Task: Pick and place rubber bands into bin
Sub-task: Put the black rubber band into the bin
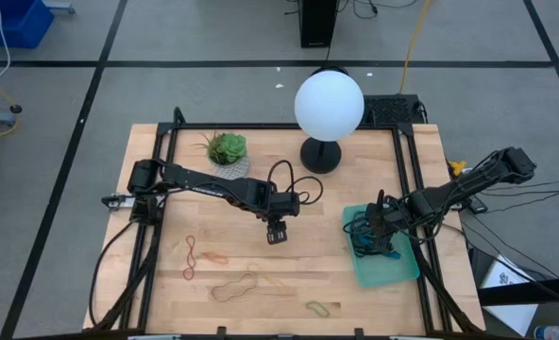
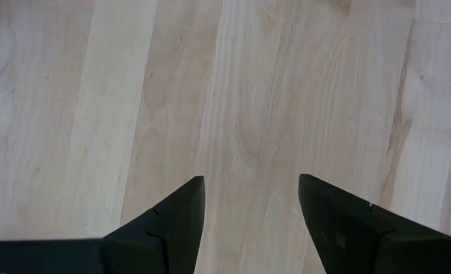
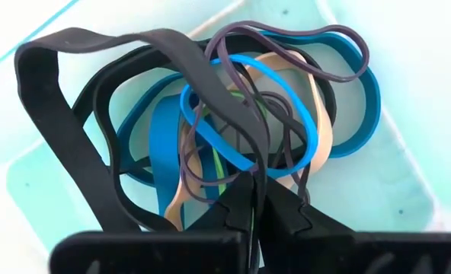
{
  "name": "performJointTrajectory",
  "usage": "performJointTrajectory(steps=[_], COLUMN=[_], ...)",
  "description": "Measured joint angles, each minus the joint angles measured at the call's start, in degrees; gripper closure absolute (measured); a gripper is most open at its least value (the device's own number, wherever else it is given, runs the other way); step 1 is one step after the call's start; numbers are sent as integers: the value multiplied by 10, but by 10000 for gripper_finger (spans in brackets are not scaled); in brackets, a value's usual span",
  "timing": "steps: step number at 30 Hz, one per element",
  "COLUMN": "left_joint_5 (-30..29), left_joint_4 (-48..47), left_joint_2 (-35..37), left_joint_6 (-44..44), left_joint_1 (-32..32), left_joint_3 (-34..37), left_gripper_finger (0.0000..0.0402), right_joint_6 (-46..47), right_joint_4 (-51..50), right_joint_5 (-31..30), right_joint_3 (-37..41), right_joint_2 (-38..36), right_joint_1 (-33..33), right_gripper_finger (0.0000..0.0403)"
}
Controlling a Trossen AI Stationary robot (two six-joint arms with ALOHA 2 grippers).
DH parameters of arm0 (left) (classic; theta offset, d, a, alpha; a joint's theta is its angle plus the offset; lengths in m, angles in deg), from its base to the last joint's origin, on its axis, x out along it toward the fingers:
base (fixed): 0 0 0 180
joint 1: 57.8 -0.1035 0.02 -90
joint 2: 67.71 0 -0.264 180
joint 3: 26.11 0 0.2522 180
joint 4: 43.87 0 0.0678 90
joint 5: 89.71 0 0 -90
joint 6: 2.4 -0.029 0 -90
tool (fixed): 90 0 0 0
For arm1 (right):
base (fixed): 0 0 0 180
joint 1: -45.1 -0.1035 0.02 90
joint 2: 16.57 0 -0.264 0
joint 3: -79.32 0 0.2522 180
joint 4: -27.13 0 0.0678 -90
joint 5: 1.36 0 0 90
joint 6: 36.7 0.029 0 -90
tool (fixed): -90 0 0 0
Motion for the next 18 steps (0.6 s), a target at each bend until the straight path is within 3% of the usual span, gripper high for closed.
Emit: performJointTrajectory(steps=[7, 18], left_joint_5=[0, 0], left_joint_4=[0, -3], left_joint_2=[0, 0], left_joint_6=[-1, -34], left_joint_1=[0, 6], left_joint_3=[0, 0], left_gripper_finger=[183, 183], right_joint_6=[6, -36], right_joint_4=[-4, -34], right_joint_5=[-1, -2], right_joint_3=[0, -5], right_joint_2=[0, 0], right_joint_1=[0, 0], right_gripper_finger=[369, 248])
